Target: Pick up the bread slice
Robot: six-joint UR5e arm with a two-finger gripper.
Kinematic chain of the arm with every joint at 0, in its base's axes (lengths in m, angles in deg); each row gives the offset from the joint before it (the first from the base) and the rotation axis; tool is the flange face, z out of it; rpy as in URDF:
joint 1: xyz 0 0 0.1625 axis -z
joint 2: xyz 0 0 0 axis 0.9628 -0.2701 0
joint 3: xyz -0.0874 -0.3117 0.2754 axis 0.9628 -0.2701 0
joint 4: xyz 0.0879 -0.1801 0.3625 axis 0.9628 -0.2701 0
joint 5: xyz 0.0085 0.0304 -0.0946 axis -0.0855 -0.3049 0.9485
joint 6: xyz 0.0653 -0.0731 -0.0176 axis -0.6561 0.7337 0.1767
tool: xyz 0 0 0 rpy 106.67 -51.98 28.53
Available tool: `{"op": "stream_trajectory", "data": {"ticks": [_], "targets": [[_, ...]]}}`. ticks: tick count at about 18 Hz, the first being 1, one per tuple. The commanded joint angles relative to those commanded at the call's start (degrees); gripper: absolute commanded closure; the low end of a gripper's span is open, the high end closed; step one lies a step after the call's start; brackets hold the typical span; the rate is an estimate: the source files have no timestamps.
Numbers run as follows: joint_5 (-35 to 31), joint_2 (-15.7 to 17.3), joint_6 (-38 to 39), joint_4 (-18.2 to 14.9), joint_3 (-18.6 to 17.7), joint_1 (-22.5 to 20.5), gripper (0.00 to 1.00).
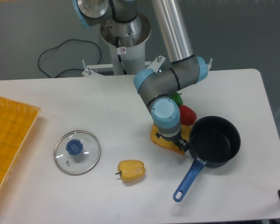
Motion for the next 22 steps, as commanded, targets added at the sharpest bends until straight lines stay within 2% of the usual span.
{"op": "stream_trajectory", "data": {"ticks": [1, 4, 5, 7, 11, 14, 16, 18, 22], "targets": [[0.0, 0.0, 0.2, 0.0, 0.0, 0.0, 0.31], [-0.1, 0.0, 0.2, -0.2, 0.3, 0.0, 0.59], [-0.1, 0.1, 0.3, -0.3, 0.4, 0.0, 0.61], [-0.3, 0.2, 0.2, -0.6, 1.1, 0.1, 0.72], [-0.2, 0.4, 0.3, -1.1, 1.5, 0.1, 1.00], [-0.2, 0.7, 0.2, -1.2, 1.6, 0.1, 1.00], [-0.2, 2.0, 0.2, -4.6, 2.9, 0.2, 1.00], [0.3, 3.5, 0.4, -10.5, 5.0, 1.1, 1.00], [0.5, 5.2, 1.1, -12.0, 5.7, 1.4, 1.00]]}}
